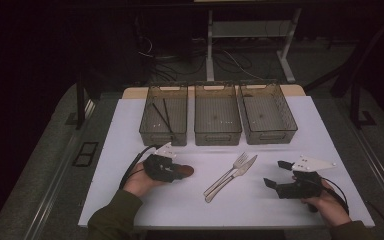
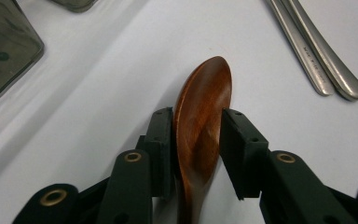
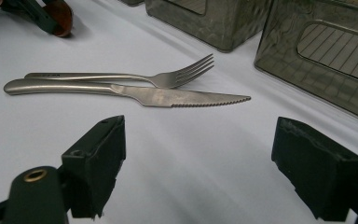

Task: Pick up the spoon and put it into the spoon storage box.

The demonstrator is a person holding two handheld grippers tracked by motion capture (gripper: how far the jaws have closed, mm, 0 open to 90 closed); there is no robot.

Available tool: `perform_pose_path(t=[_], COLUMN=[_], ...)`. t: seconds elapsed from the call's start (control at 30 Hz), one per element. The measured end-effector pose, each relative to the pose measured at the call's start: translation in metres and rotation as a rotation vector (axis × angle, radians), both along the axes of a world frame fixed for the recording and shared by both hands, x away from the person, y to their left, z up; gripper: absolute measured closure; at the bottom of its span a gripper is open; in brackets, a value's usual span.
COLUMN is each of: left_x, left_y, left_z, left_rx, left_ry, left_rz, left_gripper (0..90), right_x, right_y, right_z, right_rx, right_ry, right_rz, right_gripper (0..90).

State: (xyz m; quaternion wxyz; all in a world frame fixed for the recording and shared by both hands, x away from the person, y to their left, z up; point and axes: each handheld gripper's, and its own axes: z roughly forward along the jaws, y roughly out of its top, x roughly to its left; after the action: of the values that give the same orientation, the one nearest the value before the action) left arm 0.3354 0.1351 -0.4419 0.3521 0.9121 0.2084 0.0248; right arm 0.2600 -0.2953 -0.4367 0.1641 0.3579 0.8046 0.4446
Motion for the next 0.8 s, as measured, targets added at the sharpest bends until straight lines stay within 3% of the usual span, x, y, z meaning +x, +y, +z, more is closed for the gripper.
perform_pose_path(t=[0.27, 0.4, 0.8], left_x=[-0.0037, -0.0025, -0.0034], left_y=[-0.0021, -0.002, -0.0024], left_z=[0.0003, 0.0009, 0.0015], left_rx=[0.0, 0.015, 0.009], left_ry=[0.012, 0.001, 0.029], left_rz=[-0.009, -0.043, -0.023], left_gripper=[71.0, 75.1, 79.8], right_x=[-0.0002, -0.0002, -0.0003], right_y=[0.0003, 0.0002, 0.0004], right_z=[-0.0001, -0.0001, -0.0001], right_rx=[-0.003, -0.002, -0.004], right_ry=[0.002, 0.002, 0.002], right_rz=[0.003, 0.003, 0.002], right_gripper=[16.9, 16.9, 16.9])
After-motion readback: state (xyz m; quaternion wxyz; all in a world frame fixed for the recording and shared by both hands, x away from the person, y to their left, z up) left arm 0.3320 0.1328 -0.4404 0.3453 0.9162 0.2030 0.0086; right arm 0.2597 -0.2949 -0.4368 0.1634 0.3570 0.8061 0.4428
